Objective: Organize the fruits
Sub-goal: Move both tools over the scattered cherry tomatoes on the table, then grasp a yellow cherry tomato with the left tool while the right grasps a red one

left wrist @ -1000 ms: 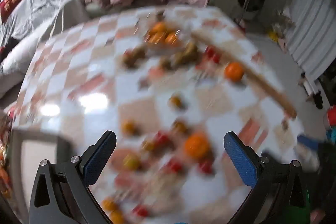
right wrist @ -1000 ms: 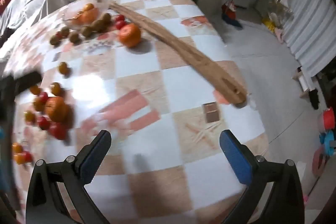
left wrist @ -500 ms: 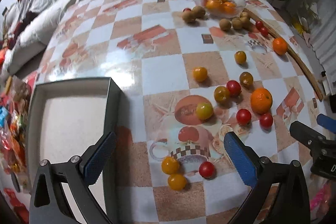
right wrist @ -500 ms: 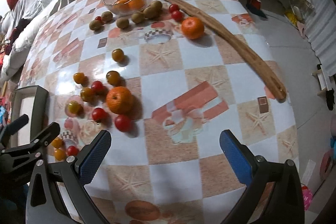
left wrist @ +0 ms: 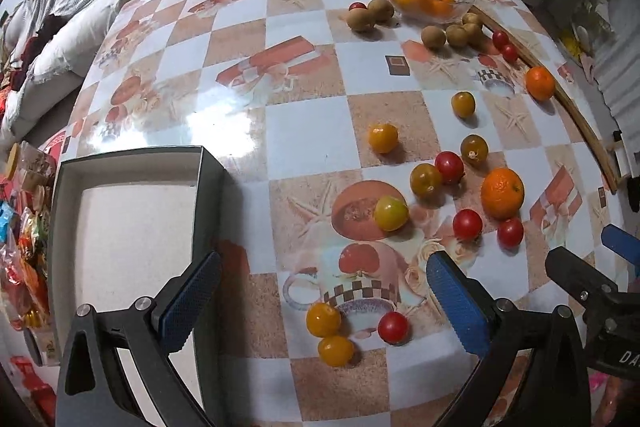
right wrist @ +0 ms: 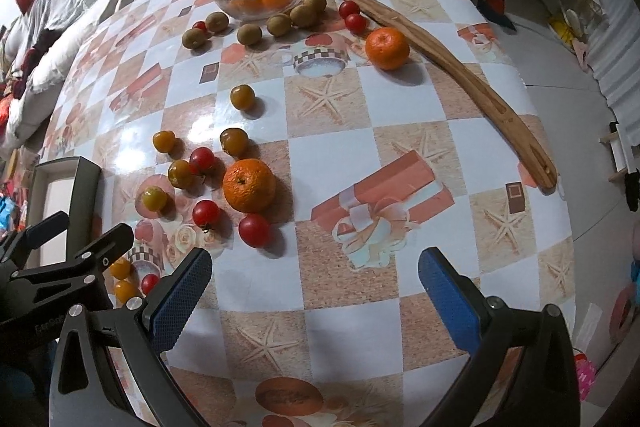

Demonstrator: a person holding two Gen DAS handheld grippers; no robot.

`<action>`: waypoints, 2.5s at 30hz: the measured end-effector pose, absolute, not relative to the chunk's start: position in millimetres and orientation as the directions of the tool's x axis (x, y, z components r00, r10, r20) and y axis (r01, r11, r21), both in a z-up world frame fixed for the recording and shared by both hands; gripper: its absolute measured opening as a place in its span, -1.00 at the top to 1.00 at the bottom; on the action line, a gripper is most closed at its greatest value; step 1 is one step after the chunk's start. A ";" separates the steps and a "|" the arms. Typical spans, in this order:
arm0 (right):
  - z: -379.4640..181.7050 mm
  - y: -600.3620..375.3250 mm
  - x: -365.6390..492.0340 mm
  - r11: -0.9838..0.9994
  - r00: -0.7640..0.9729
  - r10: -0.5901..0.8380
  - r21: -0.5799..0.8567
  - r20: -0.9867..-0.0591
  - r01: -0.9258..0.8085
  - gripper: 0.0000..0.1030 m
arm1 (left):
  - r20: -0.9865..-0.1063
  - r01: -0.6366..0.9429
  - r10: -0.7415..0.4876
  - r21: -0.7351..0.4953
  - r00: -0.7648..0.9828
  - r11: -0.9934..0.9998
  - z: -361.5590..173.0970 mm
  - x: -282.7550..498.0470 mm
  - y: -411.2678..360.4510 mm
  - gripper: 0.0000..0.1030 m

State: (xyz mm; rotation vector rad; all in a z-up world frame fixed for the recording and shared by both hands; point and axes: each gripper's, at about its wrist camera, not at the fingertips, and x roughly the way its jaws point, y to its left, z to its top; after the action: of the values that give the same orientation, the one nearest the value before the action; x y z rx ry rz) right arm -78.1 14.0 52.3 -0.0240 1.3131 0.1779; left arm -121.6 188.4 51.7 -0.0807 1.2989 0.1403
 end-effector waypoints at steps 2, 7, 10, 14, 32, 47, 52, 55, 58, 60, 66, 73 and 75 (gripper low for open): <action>51.7 15.4 -78.6 0.985 0.242 0.117 0.083 -0.963 -0.148 -1.00 | -0.964 -0.150 0.058 0.019 0.259 0.989 51.3 -120.6 188.6 -1.00; 49.4 15.5 -80.0 0.985 0.234 0.117 0.082 -0.965 -0.154 -1.00 | -0.963 -0.158 0.064 0.022 0.260 0.987 48.0 -120.1 187.9 -1.00; 47.1 14.5 -80.5 0.985 0.227 0.116 0.082 -0.967 -0.153 -1.00 | -0.963 -0.157 0.069 0.028 0.259 0.987 45.8 -119.5 186.4 -1.00; 45.5 13.1 -81.0 0.985 0.223 0.116 0.083 -0.968 -0.150 -1.00 | -0.964 -0.157 0.070 0.030 0.258 0.987 44.6 -119.2 186.6 -1.00; 38.4 13.7 -80.1 0.984 0.207 0.122 0.091 -0.971 -0.156 -1.00 | -0.965 -0.147 0.081 0.045 0.248 0.988 33.0 -112.0 179.5 -1.00; 21.7 28.8 -77.1 0.964 0.180 0.167 0.123 -0.969 -0.234 -0.77 | -0.960 -0.091 0.090 0.068 0.266 0.994 15.4 -93.0 170.5 -1.00; 14.7 38.0 -73.0 0.954 0.179 0.174 0.120 -0.968 -0.275 -0.50 | -0.963 -0.079 0.083 0.065 0.258 0.995 13.5 -86.7 167.0 -0.65; 15.2 44.7 -71.1 0.946 0.193 0.178 0.113 -0.965 -0.305 -0.43 | -0.963 -0.070 0.070 0.054 0.259 0.996 15.2 -84.2 166.1 -0.45; 15.0 51.1 -70.3 0.940 0.203 0.171 0.098 -0.964 -0.327 -0.23 | -0.965 -0.058 0.045 0.031 0.258 0.998 17.7 -84.3 161.5 -0.20; 15.6 54.5 -69.8 0.938 0.209 0.166 0.088 -0.964 -0.335 -0.01 | -0.966 -0.052 0.020 0.007 0.258 0.999 18.4 -85.3 157.5 0.01; 16.5 46.6 -66.7 0.946 0.192 0.206 0.145 -0.960 -0.291 0.55 | -0.964 -0.048 -0.049 -0.064 0.262 0.997 22.7 -88.5 152.8 0.55; 28.4 34.2 -71.3 0.945 0.191 0.247 0.192 -0.950 -0.266 0.55 | -0.954 -0.071 -0.083 -0.108 0.289 0.992 39.4 -105.6 162.5 0.55; 32.8 34.5 -71.8 0.943 0.190 0.255 0.201 -0.948 -0.264 0.55 | -0.950 -0.072 -0.087 -0.114 0.301 0.991 47.3 -110.6 166.6 0.55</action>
State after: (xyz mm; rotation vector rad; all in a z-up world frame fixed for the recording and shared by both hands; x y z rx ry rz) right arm -71.8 34.5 32.8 -0.0075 1.3303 0.3648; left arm -110.6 166.6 47.3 -0.1440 1.2666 -0.0100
